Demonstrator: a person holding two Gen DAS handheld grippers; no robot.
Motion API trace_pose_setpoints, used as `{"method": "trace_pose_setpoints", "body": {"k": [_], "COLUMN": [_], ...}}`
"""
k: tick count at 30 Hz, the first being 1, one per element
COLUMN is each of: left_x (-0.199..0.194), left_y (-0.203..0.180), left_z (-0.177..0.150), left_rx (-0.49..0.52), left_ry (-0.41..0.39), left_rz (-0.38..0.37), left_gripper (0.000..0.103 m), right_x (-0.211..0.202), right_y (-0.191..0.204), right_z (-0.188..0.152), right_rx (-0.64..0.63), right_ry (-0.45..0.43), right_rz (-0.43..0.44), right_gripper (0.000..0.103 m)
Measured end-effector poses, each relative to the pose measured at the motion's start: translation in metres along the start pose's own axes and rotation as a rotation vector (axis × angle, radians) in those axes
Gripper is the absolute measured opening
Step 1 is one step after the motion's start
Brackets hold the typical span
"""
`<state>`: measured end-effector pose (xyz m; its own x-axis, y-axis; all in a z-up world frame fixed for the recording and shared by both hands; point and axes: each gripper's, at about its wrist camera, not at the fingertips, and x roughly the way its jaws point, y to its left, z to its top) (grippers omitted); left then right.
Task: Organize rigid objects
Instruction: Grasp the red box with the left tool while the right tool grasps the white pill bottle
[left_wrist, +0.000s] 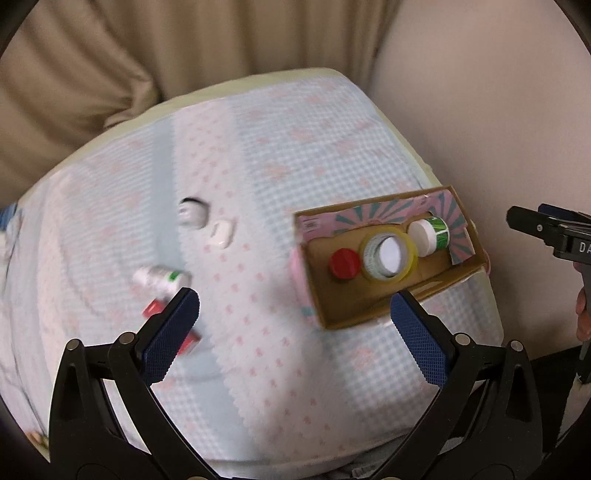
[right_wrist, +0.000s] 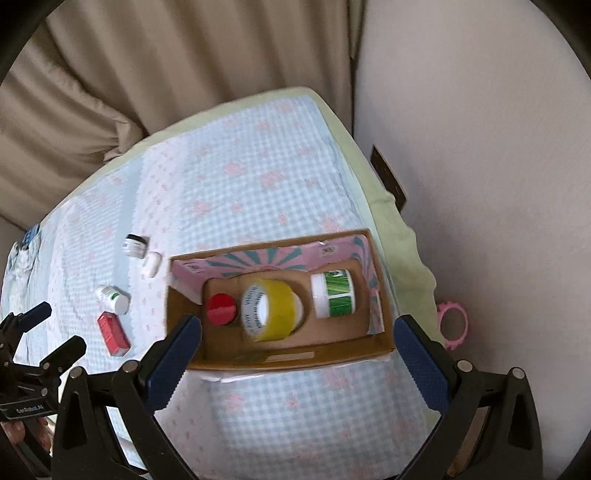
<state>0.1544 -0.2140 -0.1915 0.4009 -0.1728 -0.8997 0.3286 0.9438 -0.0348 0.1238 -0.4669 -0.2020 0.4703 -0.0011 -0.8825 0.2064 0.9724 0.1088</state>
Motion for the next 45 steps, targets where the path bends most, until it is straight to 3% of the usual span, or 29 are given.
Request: {"method": "trace_pose_setpoints", "body": {"k": [7,15,24,30,39,45], "left_x": [-0.036,-0.029,0.021,0.070,0.158,0.208], "left_y": [0.068,0.135,0.174,0.196,0.233,0.242], "left_z": [-0.046,-0.092,-0.111,-0.109,-0.114,-0.128], "left_rx": [-0.158,-0.372,-0.576,-0.659,-0.775,-0.818], "left_ry": [-0.021,0.009,0.036,0.056,0.120,0.193], "left_rz": [0.123,0.195,0.148,0.127,0.132,0.119], "left_gripper": [0.103,0.103,0.103,0.103,0.099,0.091], "right_x": [-0.022,0.013,0.049,0.080,0.183,0.261], "right_y": [0.064,0.125,0.196,0.264,0.370,0.418], "right_z": [-0.009,-0.014,0.008,0.028,0.027,0.001], "right_rx": [-0.172,-0.298,-0.469,-0.682,-0.977,-1.133], "right_ry": [-0.080,-0.058,0.020,0.057,0.206,0.347], "right_rz": [0.047,0.166,0.258,0.295,0.347,0.350], "right_gripper": [0.103,0.103,0.103,0.103,0.103,0.092]}}
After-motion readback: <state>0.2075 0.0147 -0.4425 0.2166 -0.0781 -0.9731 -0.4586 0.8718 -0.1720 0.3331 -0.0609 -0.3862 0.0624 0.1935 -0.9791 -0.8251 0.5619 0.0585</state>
